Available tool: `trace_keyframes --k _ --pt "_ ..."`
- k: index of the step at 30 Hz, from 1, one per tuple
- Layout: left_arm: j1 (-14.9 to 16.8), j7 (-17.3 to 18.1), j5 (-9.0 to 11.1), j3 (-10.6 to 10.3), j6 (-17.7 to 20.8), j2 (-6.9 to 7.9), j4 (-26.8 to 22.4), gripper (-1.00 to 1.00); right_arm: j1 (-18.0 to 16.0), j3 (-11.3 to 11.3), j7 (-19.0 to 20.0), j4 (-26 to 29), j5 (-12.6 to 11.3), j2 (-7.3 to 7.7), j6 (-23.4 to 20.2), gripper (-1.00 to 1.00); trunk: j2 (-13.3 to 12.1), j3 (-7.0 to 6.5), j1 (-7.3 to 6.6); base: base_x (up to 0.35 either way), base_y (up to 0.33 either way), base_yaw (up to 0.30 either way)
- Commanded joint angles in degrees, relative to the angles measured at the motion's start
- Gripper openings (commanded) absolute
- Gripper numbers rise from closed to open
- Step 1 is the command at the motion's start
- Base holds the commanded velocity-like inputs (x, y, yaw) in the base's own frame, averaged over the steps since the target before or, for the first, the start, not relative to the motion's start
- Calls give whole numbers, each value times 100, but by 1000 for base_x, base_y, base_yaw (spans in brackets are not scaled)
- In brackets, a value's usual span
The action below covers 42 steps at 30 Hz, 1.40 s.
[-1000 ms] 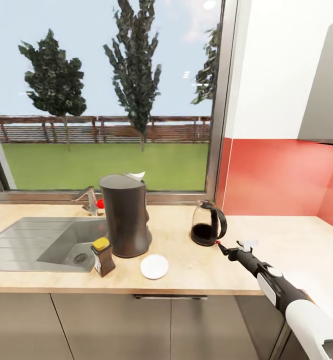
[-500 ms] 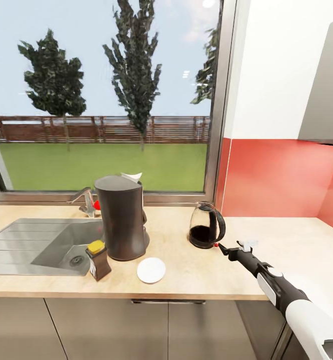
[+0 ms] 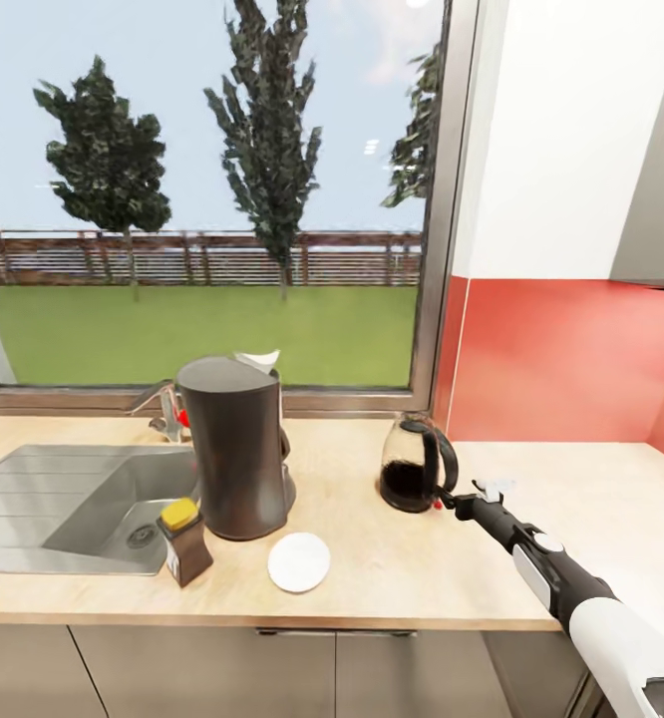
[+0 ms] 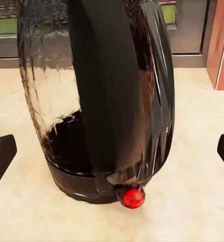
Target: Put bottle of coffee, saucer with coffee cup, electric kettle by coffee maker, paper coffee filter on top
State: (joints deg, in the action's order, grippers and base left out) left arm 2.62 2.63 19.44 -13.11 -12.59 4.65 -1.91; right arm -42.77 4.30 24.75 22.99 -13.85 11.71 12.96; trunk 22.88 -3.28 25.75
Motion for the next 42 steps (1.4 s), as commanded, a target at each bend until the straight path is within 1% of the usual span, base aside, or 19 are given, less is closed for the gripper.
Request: trace_keyframes --k 1,4,7,10,17,30,31,42 --pt "-9 27 60 -40 -19 10 7 100 -4 45 3 -10 -58 7 23 100 4 2 3 91 0 0" --pt "-38 27 60 -43 -23 62 7 100 -4 46 3 -12 -57 7 23 100 4 2 3 45 0 0" --pt "-47 27 65 -43 -24 83 4 100 -4 47 3 -9 -56 4 23 100 4 2 3 21 0 0" --pt "-50 25 68 -42 -33 87 0 100 -4 47 3 -7 -56 6 23 100 4 2 3 131 0 0" --pt "-51 26 69 -42 -42 89 -2 100 -4 53 3 -12 -57 -1 23 100 4 2 3 280 0 0" --pt "-51 26 69 -45 -42 89 -2 100 -4 50 3 -5 -65 -2 23 100 4 2 3 19 0 0" --pt "-51 26 69 -45 -42 89 -2 100 -4 51 3 -5 -65 -2 23 -100 4 2 3 0 0 0" --pt "-51 25 68 -42 -42 89 -7 100 -4 52 3 -5 -65 -2 18 -100 4 2 3 0 0 0"
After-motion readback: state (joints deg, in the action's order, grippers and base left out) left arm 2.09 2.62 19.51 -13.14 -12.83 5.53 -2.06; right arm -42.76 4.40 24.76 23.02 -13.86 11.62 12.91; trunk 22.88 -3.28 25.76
